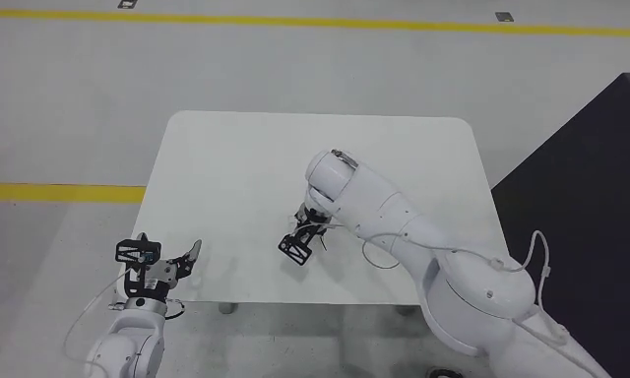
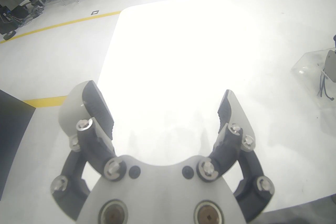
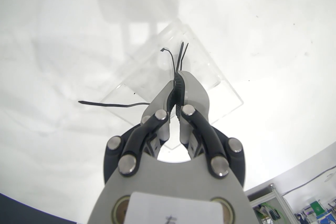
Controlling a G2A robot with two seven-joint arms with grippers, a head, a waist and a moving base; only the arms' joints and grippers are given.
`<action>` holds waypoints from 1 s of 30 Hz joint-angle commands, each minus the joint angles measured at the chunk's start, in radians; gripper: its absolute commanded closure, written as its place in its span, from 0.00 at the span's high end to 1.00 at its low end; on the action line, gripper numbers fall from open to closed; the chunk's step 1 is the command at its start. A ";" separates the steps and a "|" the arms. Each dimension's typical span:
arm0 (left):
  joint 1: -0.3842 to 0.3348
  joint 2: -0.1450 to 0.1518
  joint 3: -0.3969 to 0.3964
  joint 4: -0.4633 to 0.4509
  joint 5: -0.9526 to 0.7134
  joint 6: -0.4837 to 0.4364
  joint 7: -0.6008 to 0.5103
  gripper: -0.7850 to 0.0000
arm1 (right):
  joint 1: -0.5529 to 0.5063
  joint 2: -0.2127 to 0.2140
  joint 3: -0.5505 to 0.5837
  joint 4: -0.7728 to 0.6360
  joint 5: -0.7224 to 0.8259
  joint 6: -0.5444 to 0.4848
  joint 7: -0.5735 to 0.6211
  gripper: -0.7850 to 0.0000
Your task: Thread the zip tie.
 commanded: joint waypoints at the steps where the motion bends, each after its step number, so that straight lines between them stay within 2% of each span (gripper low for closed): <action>1: 0.000 0.000 0.000 0.000 0.000 0.000 0.000 1.00 | 0.003 -0.013 0.000 0.022 0.003 0.000 0.000 0.07; 9: 0.000 0.000 0.000 0.000 0.000 0.000 0.000 1.00 | 0.005 -0.026 0.000 0.050 0.004 0.000 0.000 0.20; 23: 0.000 0.000 0.000 0.000 0.000 0.000 0.000 1.00 | 0.005 -0.026 0.000 0.050 0.004 0.000 0.000 0.20; 26: 0.000 0.000 0.000 0.000 0.000 0.000 0.000 1.00 | 0.005 -0.026 0.000 0.050 0.004 0.000 0.000 0.30; 28: 0.000 0.000 0.000 0.000 0.000 0.000 0.000 1.00 | 0.005 -0.026 0.000 0.050 0.004 0.000 0.000 0.18; 30: 0.000 0.000 0.000 0.000 0.000 0.000 0.000 1.00 | 0.005 -0.026 0.000 0.050 0.004 0.000 0.000 0.14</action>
